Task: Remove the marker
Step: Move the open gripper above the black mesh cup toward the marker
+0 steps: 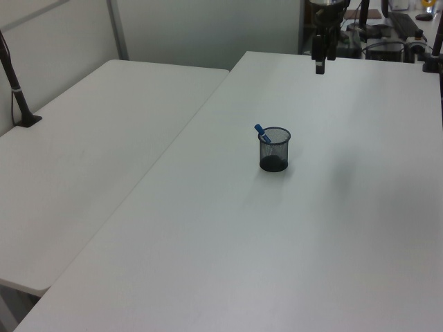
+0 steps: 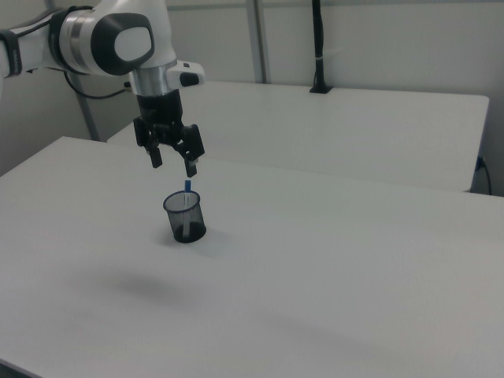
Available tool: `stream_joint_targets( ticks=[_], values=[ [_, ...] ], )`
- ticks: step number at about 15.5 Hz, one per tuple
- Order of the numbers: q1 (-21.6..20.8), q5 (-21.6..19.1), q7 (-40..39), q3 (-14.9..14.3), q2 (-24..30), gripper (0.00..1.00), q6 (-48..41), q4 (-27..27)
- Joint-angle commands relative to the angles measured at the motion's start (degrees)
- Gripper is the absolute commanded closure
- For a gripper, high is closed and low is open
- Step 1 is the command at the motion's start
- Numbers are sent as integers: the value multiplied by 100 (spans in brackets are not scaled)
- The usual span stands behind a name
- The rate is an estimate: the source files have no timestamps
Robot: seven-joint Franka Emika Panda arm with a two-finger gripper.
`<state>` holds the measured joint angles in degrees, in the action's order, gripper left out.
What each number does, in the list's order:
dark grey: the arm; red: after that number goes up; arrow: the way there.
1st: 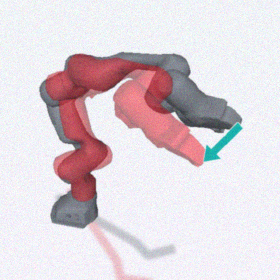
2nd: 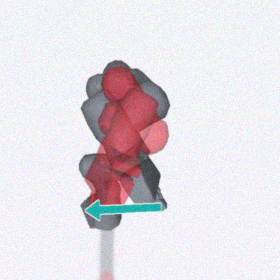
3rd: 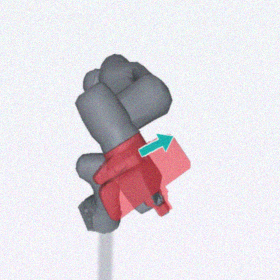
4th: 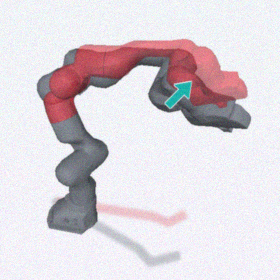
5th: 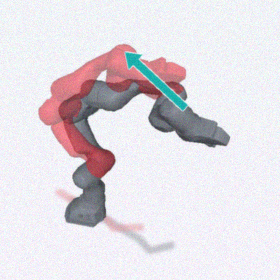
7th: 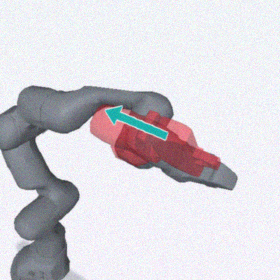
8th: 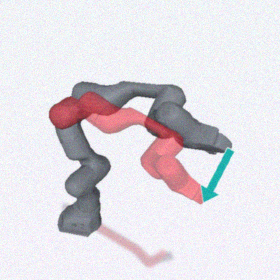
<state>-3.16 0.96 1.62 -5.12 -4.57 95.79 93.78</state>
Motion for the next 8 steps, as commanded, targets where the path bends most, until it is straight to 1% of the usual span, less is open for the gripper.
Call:
stream_joint_targets(
  ticks=[1,3,6,8],
  values=[
    [-27,-26,31,-6,-70,0,62,-105],
    [-18,-105,92,-6,-202,0,272,-114],
    [-53,-114,110,2,-342,0,615,-114],
    [-62,-123,110,2,-658,0,896,-253]
  ],
)
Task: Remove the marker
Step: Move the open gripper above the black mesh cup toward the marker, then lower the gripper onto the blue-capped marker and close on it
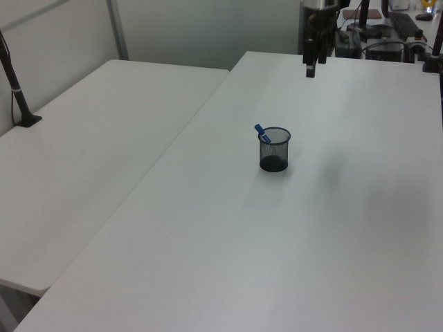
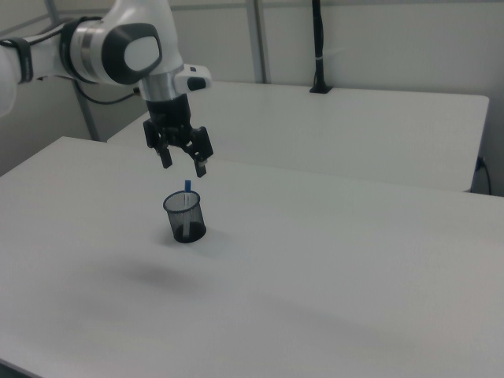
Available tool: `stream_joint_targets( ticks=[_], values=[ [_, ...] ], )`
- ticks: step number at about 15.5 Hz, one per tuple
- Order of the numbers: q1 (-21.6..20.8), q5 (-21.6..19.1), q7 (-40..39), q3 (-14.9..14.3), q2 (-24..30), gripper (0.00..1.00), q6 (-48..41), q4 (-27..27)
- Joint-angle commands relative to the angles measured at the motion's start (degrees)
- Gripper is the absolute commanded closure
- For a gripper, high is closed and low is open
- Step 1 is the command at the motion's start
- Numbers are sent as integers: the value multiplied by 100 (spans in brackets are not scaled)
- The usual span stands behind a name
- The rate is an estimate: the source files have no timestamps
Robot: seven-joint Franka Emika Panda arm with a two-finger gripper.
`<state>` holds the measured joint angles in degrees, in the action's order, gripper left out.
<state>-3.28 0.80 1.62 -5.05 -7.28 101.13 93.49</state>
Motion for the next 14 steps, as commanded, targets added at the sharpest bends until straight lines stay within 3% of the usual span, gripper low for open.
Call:
stream_joint_targets(
  ticks=[1,7,9,12,14],
  values=[
    [-50,-106,110,-4,-545,0,555,-279],
    [-295,-115,154,75,-915,9,1136,-314],
    [-646,-71,408,57,-1292,10,1216,-594],
    [-770,-89,540,48,-1601,11,1286,-867],
    [-901,-71,550,13,-1654,17,1478,-868]
  ],
)
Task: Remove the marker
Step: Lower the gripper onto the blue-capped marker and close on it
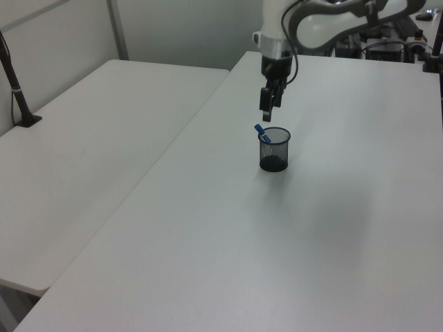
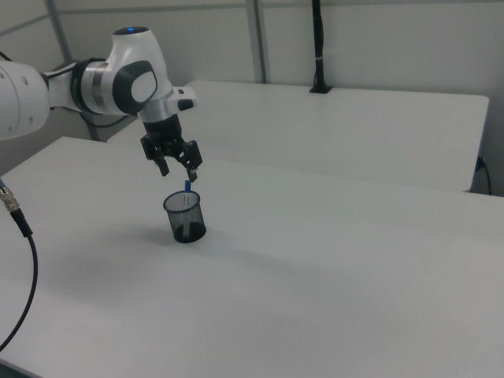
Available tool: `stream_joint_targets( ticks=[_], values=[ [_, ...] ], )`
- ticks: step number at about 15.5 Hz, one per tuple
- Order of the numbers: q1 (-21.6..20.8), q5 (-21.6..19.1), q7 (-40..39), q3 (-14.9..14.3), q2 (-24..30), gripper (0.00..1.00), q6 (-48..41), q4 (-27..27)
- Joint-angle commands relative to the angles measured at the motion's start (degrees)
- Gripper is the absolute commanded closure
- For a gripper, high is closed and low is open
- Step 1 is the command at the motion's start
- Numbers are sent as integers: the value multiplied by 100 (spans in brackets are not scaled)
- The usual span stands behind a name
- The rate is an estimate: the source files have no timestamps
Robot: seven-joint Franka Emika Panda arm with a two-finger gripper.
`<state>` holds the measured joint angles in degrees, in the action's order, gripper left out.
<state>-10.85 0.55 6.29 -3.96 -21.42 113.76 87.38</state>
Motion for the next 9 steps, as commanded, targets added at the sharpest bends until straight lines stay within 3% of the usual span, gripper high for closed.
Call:
stream_joint_targets(
  ticks=[1,9],
  values=[
    [-224,-29,83,-131,-275,20,286,-257],
    [-462,130,21,-298,-539,31,585,-257]
  ],
)
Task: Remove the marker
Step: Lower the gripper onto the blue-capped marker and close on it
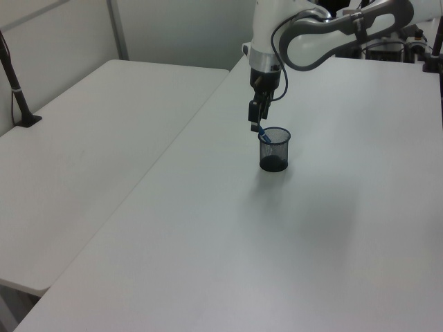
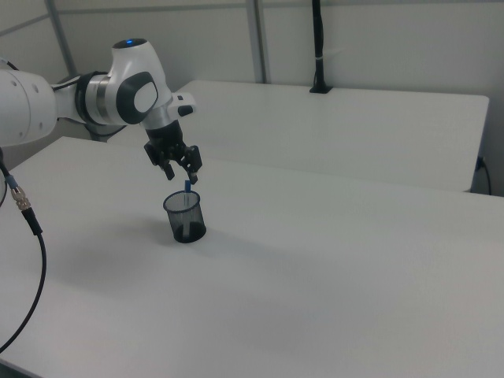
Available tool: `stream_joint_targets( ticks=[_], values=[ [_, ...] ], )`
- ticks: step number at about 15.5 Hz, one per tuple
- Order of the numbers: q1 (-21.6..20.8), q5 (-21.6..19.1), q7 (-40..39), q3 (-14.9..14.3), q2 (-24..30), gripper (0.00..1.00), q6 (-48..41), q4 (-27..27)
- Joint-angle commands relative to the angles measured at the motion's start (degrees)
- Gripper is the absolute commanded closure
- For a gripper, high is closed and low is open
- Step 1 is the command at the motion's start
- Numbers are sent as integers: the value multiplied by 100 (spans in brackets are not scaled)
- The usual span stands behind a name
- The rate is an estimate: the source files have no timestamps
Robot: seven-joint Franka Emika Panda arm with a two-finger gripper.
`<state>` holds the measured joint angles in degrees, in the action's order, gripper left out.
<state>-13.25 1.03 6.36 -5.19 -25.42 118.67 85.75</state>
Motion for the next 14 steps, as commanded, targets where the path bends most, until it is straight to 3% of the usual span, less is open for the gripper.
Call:
stream_joint_targets(
  ticks=[1,9,11,14],
  values=[
    [-222,90,14,-176,-165,35,103,-94],
    [-222,213,-12,-255,-218,87,455,-85],
    [-222,213,-12,-255,-218,95,455,-85],
    [-222,204,-12,-255,-201,98,455,-76]
  ],
)
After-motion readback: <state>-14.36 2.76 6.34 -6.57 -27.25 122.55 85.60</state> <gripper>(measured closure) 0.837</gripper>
